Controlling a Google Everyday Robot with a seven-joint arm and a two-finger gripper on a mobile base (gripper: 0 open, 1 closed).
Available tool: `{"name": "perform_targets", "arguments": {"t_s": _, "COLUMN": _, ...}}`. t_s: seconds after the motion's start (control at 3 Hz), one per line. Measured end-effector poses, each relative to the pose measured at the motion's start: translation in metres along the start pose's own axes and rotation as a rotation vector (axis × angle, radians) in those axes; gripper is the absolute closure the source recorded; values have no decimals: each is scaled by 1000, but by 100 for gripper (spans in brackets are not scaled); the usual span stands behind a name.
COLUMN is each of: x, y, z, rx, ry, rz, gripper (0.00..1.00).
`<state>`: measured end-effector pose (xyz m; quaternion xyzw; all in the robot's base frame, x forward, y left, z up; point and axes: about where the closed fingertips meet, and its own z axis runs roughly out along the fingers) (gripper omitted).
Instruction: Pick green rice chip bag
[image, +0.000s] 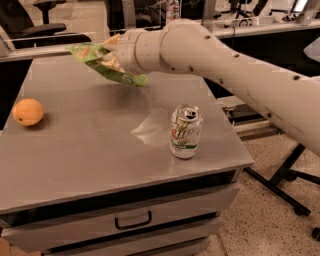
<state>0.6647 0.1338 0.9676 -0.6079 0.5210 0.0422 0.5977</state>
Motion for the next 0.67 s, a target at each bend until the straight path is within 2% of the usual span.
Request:
{"name": "perform_targets", "arguments": {"t_s": 0.33, "x": 11, "y": -47, "z": -45, "rx": 74, "ry": -17, "rz": 73, "gripper": 100}}
{"name": "perform_targets", "arguments": {"t_s": 0.67, "x": 11, "y": -47, "z": -45, "rx": 74, "ry": -17, "rz": 73, "gripper": 100}}
